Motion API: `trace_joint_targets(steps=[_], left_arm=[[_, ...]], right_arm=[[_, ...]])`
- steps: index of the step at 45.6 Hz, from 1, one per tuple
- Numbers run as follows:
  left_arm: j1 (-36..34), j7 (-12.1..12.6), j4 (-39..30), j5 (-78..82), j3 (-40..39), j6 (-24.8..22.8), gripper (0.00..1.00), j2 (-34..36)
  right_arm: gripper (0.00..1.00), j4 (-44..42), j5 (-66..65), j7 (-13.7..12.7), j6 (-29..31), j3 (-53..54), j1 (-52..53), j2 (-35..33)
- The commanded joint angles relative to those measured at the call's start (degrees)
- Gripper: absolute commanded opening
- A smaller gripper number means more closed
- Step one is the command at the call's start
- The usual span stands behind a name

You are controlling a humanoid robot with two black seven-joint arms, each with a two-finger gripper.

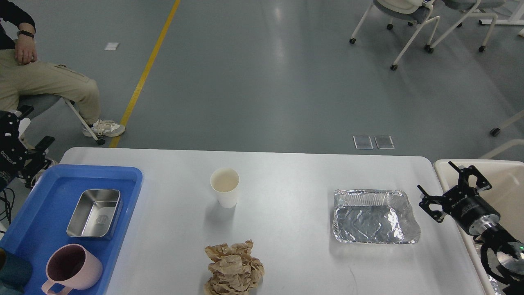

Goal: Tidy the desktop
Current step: 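Release the tin and return the left gripper above the tray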

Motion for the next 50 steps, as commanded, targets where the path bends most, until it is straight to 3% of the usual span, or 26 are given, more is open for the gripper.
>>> trace_joint_targets(steps=[1, 21, 24, 28, 31, 50], left_arm=[[0.2, 0.2, -0.2, -1.4, -2.0, -0.3, 0.97, -3.2], [2.1, 1.4, -0.2, -9.3, -12.1, -0.4, 0.97, -16.6], [2.1, 4.0, 0.0, -9.4, -12.5, 0.0, 0.97, -17.3], [2.1, 11.5, 0.0, -9.5, -13.1, 1.9, 0.97, -17.2], [2.2, 14.8, 0.2, -9.6, -14.4, 2.9, 0.97, -17.3], [4.6, 18.8, 0.2, -10.0, -17.3, 2.9, 0.97, -17.8]], right_arm=[[1.00, 0.0, 0.0, 0.0, 0.0, 0.0, 0.0, -0.1], [1.00, 0.7, -5.6, 0.0, 0.2, 0.0, 1.4, -1.8], [1.00, 0.7, -5.7, -0.1, 0.2, 0.0, 1.4, -1.8], [1.00, 0.7, -5.8, -0.1, 0.3, 0.0, 1.4, -2.1], [1.00, 0.8, -5.8, -0.1, 0.4, -0.1, 1.4, -2.7], [1.00, 0.8, -6.5, -0.1, 0.9, -1.6, 1.5, -8.3]])
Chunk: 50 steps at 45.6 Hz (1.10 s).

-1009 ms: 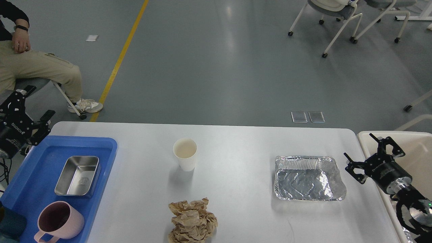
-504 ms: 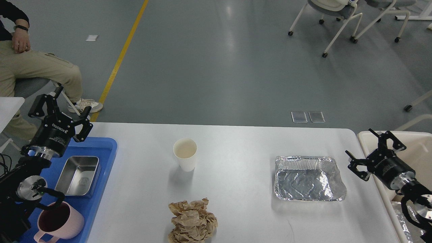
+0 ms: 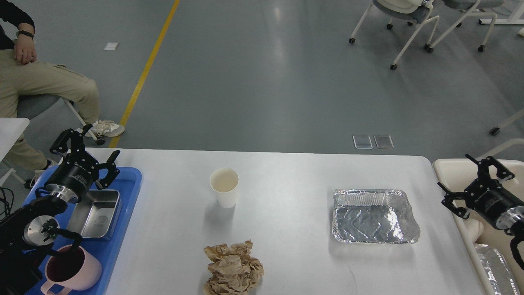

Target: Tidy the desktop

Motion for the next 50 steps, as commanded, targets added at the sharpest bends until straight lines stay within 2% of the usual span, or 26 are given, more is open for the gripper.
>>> trace_joint_targets(steps=[1, 7, 13, 19, 24, 38, 50], left_arm=[[0.5, 1.2, 0.0, 0.0, 0.0, -0.4, 0.97, 0.4], [0.9, 2.1, -0.4, 0.1, 0.1, -0.7, 0.97, 0.8], [1.0, 3.6, -0.3, 0.1, 0.0, -0.9, 0.97, 1.0], [0.1, 4.1, -0.2, 0.1, -0.1, -0.1, 0.97, 2.5], [-0.1, 4.8, -0.2, 0.1, -0.1, 0.0, 0.97, 2.5], [-0.4, 8.3, -0.3, 0.0, -0.7, 2.3, 0.97, 2.0], [-2.2, 10.3, -0.4, -0.3, -5.8, 3.7, 0.97, -1.0]], right_arm=[[1.00, 0.0, 0.0, -0.1, 0.1, 0.0, -0.1, -1.5], [1.00, 0.0, -0.1, -0.1, 0.8, -0.5, -0.2, -2.5], [1.00, 0.0, -0.1, -0.1, 3.7, -0.7, -0.2, -4.2], [1.00, 1.7, -0.4, 0.0, 7.2, -0.8, -0.7, -6.3], [1.00, 5.7, -2.2, 0.1, 9.4, -0.9, -1.4, -10.0], [1.00, 19.2, -6.2, 0.5, 8.9, -0.7, -5.3, -19.2], [1.00, 30.0, -14.8, 0.6, 8.8, -0.4, -9.3, -30.5]])
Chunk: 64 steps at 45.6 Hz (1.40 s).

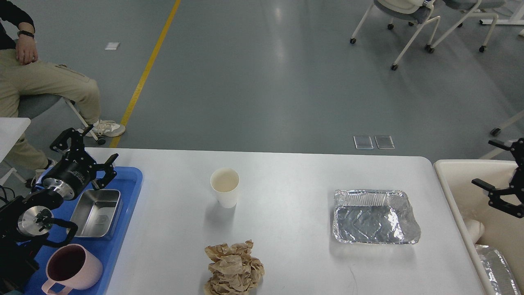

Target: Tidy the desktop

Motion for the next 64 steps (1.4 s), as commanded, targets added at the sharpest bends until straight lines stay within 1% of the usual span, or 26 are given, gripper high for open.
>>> trace_joint_targets(steps=[1, 9, 14, 17, 24, 29, 33, 36, 42, 49, 55, 64], left_arm=[[-0.7, 0.8, 0.0, 0.0, -2.8, 0.3, 0.97, -1.8], [-1.8, 0.8, -0.1, 0.0, -2.5, 0.8, 0.97, -4.0], [-2.4, 1.2, -0.1, 0.0, -1.9, 0.9, 0.97, -4.8], [-2.6, 1.5, -0.1, 0.0, -1.8, 1.1, 0.97, -5.4], [-2.4, 1.6, -0.1, 0.1, -1.7, 1.3, 0.97, -5.6], [-2.3, 1.6, -0.1, 0.1, -1.6, 1.3, 0.97, -5.7], [-2.3, 1.6, -0.1, 0.1, -1.6, 1.5, 0.97, -5.7], [-2.3, 1.6, 0.0, 0.1, -1.6, 1.5, 0.97, -5.6], [-2.3, 1.6, 0.0, 0.1, -1.6, 1.7, 0.97, -5.7], [-1.9, 1.6, 0.0, 0.1, -1.6, 3.4, 0.97, -5.7], [-1.8, 1.7, -0.2, 0.2, -1.6, 2.8, 0.97, -5.6], [-1.5, 1.6, -0.2, 0.2, -2.2, 2.6, 0.97, -4.8]], right_arm=[[1.00, 3.9, -4.4, 0.0, 0.0, 0.1, -1.2, -5.6], [1.00, 9.8, -9.3, 0.1, 0.0, -0.1, -1.7, -13.1], [1.00, 13.5, -11.0, 0.1, -0.6, -0.2, -2.2, -17.3], [1.00, 16.2, -11.0, -0.1, -4.0, -0.5, -2.3, -20.3], [1.00, 23.6, -10.9, -0.4, -15.8, -3.8, -3.1, -25.7], [1.00, 31.4, -10.8, -0.4, -21.3, -7.0, -3.1, -29.7], [1.00, 36.7, -10.8, -0.4, -25.5, -9.8, -3.1, -31.7], [1.00, 40.1, -10.8, -0.4, -27.5, -11.4, -3.0, -32.9], [1.00, 44.9, -10.8, -0.3, -29.6, -15.0, -3.0, -35.4], [1.00, 45.4, -10.2, -0.4, -31.5, -18.3, -2.9, -37.0], [1.00, 45.4, -10.1, 0.3, -32.0, -18.1, -2.7, -37.8], [1.00, 44.6, -10.1, 0.3, -33.5, -17.7, -1.3, -36.9]])
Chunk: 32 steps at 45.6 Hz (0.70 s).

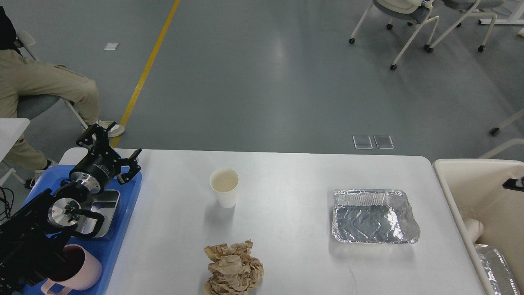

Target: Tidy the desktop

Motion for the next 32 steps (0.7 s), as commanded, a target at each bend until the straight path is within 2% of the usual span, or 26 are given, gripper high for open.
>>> trace_joint_targets(steps=[1, 8, 15, 17, 24, 32], left_arm=[[0.2, -0.1, 0.0, 0.0, -0.6, -0.1, 0.97, 0.4], [0.3, -0.1, 0.0, 0.0, -0.9, -0.1, 0.97, 0.2], [0.3, -0.1, 0.0, 0.0, -1.1, -0.2, 0.97, 0.5], [0.3, -0.2, 0.0, 0.0, -1.1, -0.3, 0.97, 0.6], [0.6, -0.4, 0.0, 0.0, -1.3, -1.8, 0.97, 1.1], [1.3, -0.9, 0.0, -0.1, -1.6, -3.9, 0.97, 2.5]], right_arm=[[1.00, -1.0, 0.1, 0.0, -1.7, -0.1, 1.1, 1.2], [1.00, -3.6, 0.4, -0.1, -5.9, -0.3, 1.5, 5.0], [1.00, -6.5, -0.7, 1.0, -4.8, -0.6, 1.3, 8.0], [1.00, -6.7, -2.2, 2.5, -4.5, -0.6, 1.3, 9.1], [1.00, -8.6, -19.0, 11.0, -3.7, -0.5, 1.4, 14.1], [1.00, -13.2, -37.5, 16.2, -3.4, -0.6, 1.4, 23.9]])
